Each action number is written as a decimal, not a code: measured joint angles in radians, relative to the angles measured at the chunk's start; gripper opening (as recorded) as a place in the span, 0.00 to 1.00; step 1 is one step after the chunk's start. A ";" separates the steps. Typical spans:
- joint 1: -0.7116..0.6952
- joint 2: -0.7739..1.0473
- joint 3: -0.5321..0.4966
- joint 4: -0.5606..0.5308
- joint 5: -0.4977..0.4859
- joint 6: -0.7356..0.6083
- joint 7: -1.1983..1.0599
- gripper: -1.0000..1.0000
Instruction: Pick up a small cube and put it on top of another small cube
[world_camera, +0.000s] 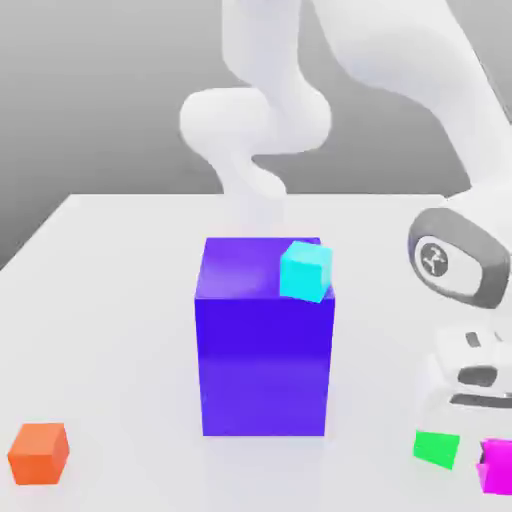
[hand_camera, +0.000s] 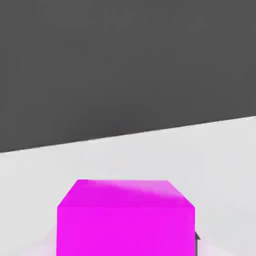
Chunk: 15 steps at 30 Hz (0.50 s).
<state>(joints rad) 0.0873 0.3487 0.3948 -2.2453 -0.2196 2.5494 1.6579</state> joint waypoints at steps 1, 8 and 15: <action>0.001 -0.031 0.005 -0.035 0.017 0.006 0.027 0.00; 0.010 -0.209 0.025 -0.255 0.107 0.077 0.208 0.00; 0.071 -0.071 -0.059 -0.258 -0.024 0.209 0.319 1.00</action>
<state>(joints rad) 0.1580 0.2780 0.3356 -2.5028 -0.2433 2.7586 1.9766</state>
